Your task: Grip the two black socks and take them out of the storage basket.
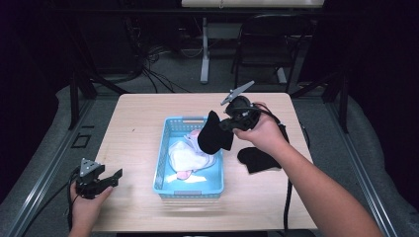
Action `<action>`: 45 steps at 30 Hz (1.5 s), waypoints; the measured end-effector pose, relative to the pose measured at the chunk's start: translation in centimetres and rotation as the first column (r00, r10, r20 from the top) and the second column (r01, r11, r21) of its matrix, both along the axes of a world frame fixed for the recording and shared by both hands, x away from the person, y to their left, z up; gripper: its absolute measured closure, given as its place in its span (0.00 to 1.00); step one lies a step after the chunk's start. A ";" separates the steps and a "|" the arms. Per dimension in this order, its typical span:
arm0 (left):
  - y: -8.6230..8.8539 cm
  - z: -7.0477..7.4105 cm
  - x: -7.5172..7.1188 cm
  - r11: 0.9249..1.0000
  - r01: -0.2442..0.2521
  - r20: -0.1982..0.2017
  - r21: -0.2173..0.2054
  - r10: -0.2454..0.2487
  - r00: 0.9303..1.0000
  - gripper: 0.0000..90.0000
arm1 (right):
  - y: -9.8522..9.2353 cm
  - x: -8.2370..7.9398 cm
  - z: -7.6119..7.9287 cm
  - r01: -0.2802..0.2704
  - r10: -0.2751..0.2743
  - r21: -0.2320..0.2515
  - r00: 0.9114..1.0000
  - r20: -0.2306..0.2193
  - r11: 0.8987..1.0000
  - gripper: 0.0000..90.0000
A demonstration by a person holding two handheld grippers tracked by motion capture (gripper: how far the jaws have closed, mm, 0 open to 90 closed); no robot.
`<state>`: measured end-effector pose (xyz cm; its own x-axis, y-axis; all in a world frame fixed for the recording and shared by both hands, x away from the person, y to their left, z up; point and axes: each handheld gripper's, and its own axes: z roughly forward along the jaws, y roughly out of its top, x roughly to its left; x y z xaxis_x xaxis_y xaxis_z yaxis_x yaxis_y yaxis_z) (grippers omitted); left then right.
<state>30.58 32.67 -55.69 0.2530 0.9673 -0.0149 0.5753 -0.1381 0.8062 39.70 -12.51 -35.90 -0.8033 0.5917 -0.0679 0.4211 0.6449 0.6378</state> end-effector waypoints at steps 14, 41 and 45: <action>0.1 -0.1 0.0 1.000 -0.004 -0.002 -0.002 0.004 1.000 0.34 | -5.7 -1.1 0.7 0.108 -0.108 -0.005 0.994 0.005 0.994 0.96; 0.2 -0.2 -0.2 1.000 -0.006 -0.009 0.001 0.006 1.000 0.34 | -9.5 -0.7 -7.0 0.220 -0.217 0.017 0.970 -0.111 0.975 0.96; 0.2 -0.2 -0.2 1.000 -0.008 -0.010 -0.003 0.008 1.000 0.34 | -10.8 -0.3 -8.9 0.267 -0.265 -0.002 0.955 -0.135 0.964 0.96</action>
